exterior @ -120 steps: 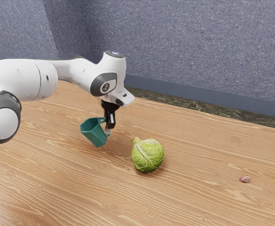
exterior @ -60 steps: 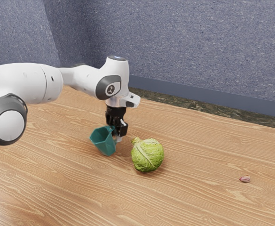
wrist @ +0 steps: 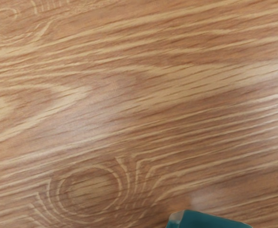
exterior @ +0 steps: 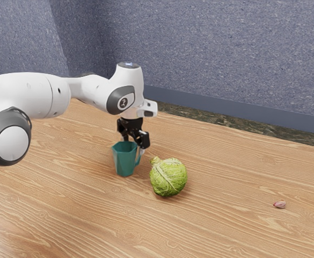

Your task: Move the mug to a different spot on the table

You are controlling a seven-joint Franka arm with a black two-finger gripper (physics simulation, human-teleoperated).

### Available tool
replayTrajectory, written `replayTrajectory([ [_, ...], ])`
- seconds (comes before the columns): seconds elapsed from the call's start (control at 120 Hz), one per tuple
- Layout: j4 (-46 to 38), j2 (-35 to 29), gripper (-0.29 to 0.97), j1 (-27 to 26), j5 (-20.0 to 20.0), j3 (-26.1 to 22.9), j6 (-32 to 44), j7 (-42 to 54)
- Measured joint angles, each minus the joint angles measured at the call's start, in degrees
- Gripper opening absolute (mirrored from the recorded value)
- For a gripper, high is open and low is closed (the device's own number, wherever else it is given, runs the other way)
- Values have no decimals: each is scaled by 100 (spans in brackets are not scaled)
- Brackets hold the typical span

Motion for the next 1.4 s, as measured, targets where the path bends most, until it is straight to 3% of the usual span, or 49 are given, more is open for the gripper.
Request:
replayTrajectory([
  [0.458, 97, -113, 68, 7, -194, -35, 611, -296],
  [0.9, -612, -2501, 68, 182, -964, 35, -1143, -96],
  [1.05, -821, -3301, 68, 186, -1053, 334, -1803, 1],
  [1.2, -891, -3792, 68, -198, -1039, 790, -2224, 12],
  [1.4, -930, -3877, 68, -316, -985, 859, -2470, -107],
])
